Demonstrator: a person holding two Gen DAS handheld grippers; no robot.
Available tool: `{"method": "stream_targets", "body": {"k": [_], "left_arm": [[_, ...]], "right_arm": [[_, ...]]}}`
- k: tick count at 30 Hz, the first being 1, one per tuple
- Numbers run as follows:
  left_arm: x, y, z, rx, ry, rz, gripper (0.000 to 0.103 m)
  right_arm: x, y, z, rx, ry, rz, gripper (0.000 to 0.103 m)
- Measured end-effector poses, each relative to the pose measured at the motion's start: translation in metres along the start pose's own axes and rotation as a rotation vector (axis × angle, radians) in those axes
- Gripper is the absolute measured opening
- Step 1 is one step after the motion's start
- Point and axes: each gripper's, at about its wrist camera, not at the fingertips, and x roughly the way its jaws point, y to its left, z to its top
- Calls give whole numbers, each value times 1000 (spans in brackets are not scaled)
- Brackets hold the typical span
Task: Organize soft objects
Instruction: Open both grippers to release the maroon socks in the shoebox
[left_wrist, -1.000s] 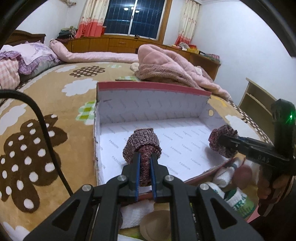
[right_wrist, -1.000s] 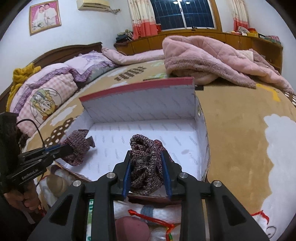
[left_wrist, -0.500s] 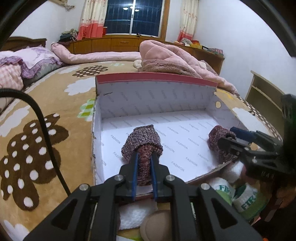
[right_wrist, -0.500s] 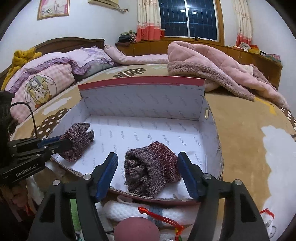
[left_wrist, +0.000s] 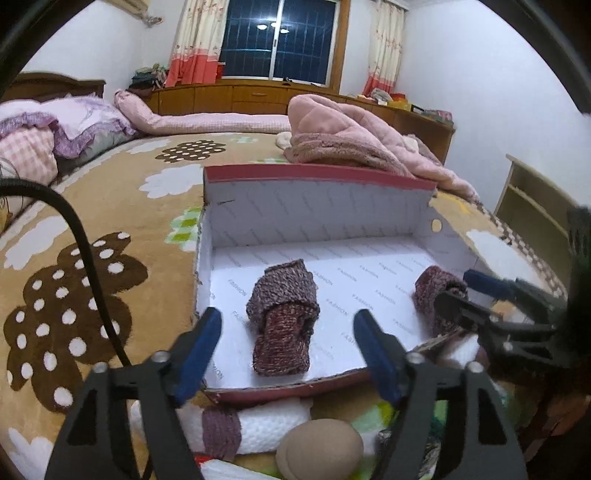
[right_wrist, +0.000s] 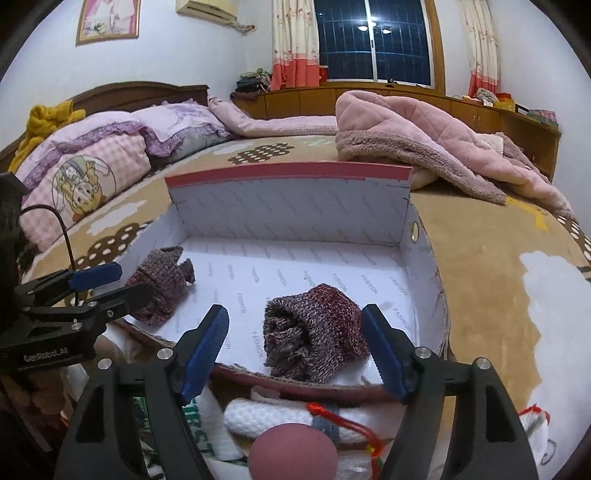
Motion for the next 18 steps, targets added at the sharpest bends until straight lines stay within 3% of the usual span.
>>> {"method": "stream_targets", "body": {"k": [5, 12, 18], "left_arm": [[-4, 10, 6, -70, 15, -40, 80], [-6, 1, 5, -23, 17, 9, 80], [-9, -1, 4, -21, 18, 28, 80]], "right_arm": [[-7, 1, 0, 14, -11, -9, 77], [-25, 10, 7, -25, -81, -89, 77], [-21, 11, 6, -23, -20, -118, 77]]}}
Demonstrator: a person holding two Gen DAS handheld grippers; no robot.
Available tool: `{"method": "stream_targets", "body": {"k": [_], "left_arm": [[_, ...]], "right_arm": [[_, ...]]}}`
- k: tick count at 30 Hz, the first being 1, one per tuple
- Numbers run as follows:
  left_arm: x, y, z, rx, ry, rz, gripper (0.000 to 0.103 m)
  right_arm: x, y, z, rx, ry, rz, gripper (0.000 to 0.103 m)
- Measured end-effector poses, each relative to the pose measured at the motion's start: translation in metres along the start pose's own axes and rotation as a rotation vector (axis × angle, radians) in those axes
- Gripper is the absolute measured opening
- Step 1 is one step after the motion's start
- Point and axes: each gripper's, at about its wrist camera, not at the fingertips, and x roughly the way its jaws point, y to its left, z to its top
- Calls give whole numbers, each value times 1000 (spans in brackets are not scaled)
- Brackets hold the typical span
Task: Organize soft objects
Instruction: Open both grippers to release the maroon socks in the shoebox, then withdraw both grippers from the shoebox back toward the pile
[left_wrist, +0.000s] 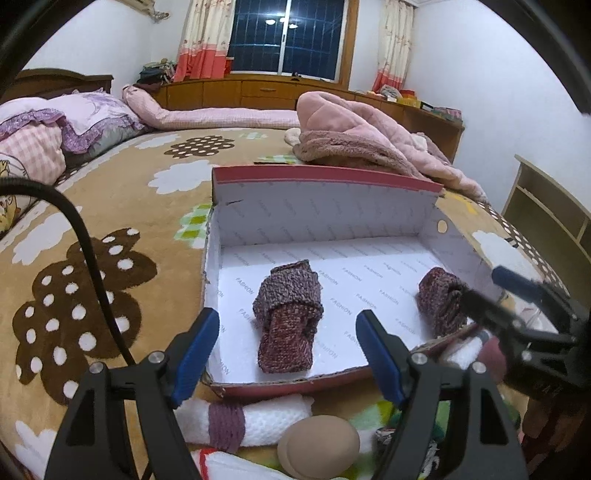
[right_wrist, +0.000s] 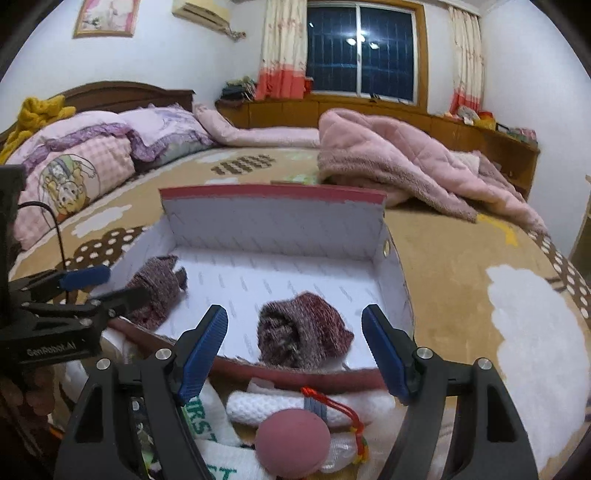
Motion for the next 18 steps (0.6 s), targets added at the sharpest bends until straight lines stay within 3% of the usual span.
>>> {"method": "stream_targets", "body": {"k": [2, 5, 11, 18], "left_arm": [[0, 0, 1, -10, 13, 9, 80], [-3, -4, 1, 1, 22, 31, 80], [-16, -5, 1, 0, 5, 55, 82], [-24, -2, 1, -32, 9, 16, 83]], "right_arm": [[4, -2, -1, 11, 58, -44, 77], [-1, -7, -4, 39, 79, -41, 77], [-19, -6, -3, 16, 41, -44, 77], [-22, -5, -5, 7, 56, -36, 77]]}}
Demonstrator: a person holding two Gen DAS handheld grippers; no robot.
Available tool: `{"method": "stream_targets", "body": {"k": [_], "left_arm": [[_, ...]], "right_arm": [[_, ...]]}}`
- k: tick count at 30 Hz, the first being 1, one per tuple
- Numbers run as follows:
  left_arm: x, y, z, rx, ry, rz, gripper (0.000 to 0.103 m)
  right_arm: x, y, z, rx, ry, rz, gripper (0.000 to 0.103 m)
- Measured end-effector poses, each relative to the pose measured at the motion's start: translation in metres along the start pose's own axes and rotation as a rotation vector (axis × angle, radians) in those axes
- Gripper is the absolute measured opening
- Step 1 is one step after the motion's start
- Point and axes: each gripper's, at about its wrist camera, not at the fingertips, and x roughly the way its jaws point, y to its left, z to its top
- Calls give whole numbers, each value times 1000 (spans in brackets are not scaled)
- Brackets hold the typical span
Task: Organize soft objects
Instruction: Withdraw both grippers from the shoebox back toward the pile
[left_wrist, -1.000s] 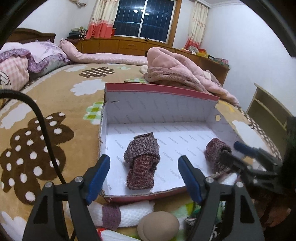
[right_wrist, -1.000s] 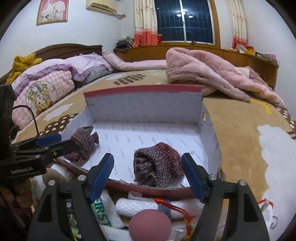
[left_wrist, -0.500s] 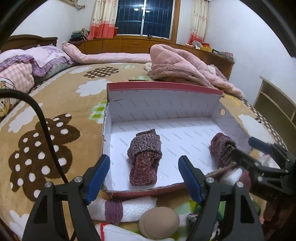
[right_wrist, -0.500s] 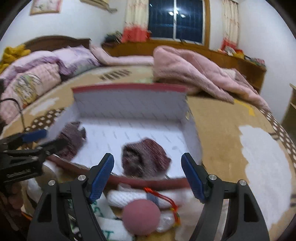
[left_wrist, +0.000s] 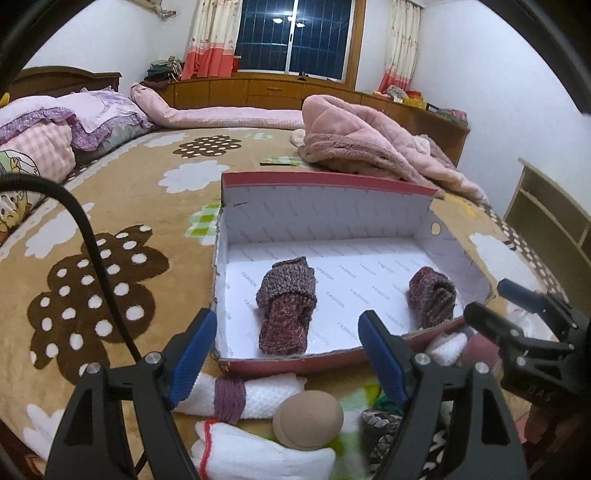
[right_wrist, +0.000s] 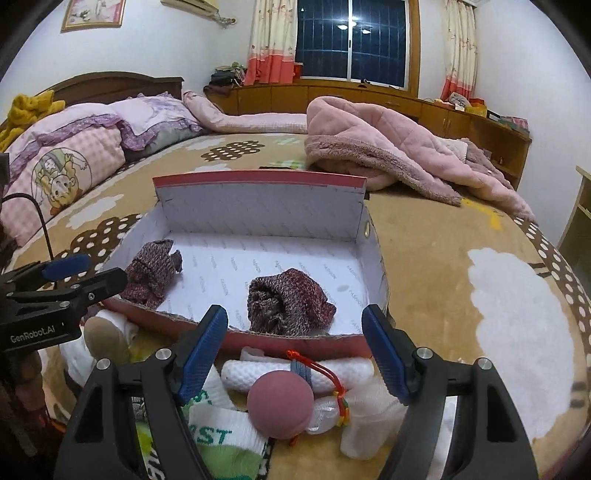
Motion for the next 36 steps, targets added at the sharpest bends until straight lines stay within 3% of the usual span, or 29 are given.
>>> {"method": "stream_targets", "body": {"k": [12, 16, 19, 23, 36], "left_arm": [[-20, -13, -10, 19, 12, 18, 83], [-24, -11, -24, -33, 46, -1, 83], [-30, -17, -34, 4, 46, 24, 83], [-39, -19, -45, 17, 46, -2, 83], [-58, -9, -60, 43, 29, -19, 82]], "right_arm": [[-24, -15, -24, 10, 1, 5, 77], [-28, -20, -36, 20, 17, -1, 77], [-30, -19, -38, 15, 14, 4, 77], [-30, -15, -40, 5, 13, 7, 77], [-33, -17, -50, 36, 30, 92, 74]]}}
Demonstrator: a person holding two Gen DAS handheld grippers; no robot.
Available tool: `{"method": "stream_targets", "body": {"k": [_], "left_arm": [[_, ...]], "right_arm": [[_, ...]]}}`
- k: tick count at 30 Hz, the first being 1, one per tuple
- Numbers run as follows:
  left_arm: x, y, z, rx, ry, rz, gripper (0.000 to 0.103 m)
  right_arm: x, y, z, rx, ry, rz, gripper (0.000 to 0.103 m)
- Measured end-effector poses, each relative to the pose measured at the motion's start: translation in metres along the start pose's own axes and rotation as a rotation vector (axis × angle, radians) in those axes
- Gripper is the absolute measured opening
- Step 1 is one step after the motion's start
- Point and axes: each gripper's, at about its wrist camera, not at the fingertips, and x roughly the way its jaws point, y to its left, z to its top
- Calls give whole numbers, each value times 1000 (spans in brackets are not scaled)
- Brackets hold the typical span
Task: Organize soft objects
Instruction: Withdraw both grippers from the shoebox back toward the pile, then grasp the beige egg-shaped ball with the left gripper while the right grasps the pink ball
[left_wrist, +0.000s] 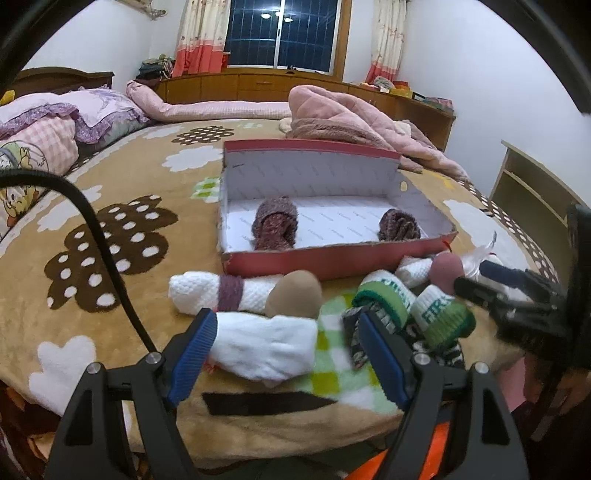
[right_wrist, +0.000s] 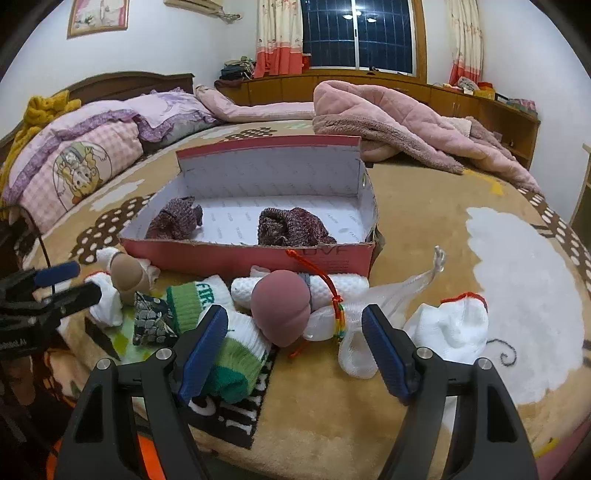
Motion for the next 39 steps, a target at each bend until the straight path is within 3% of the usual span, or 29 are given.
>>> {"method": "stream_targets", "body": {"k": [2, 4, 6, 11, 14, 18, 20, 22, 25, 29, 31, 34, 39], "left_arm": [[-1, 6, -3, -7, 5, 4, 78], [-1, 15, -4, -21, 7, 34, 73], [-1, 24, -5, -53, 10, 33, 66], [-4, 38, -1, -96, -22, 11, 56], [-3, 37, 7, -104, -52, -68, 56], [9, 26, 12, -64, -48, -124, 56], [17, 17, 13, -36, -31, -141, 55], [32, 8, 12, 5, -1, -133, 32], [48, 2, 7, 24, 19, -67, 26], [43, 1, 6, 16, -31, -104, 24], [39, -1, 6, 27, -52, -119, 24], [32, -5, 6, 52, -87, -102, 24], [24, -9, 9, 67, -123, -118, 24]], "right_arm": [[-3, -6, 2, 27, -12, 21, 63], [-5, -9, 4, 47, -19, 37, 37], [-5, -12, 6, 59, -21, 51, 26], [1, -12, 8, 60, -10, 83, 26], [2, -11, 9, 49, -14, 93, 27], [3, -12, 7, 32, -18, 94, 37], [5, -12, 6, 25, -13, 94, 48], [11, -10, 5, 18, -12, 98, 55], [20, -8, 7, 22, -2, 90, 55], [22, -5, 10, 24, -23, 67, 52], [18, -3, 11, 20, -40, 68, 43], [11, 1, 13, 7, -79, 46, 41], [26, 5, 9, 4, -9, 50, 41]]}}
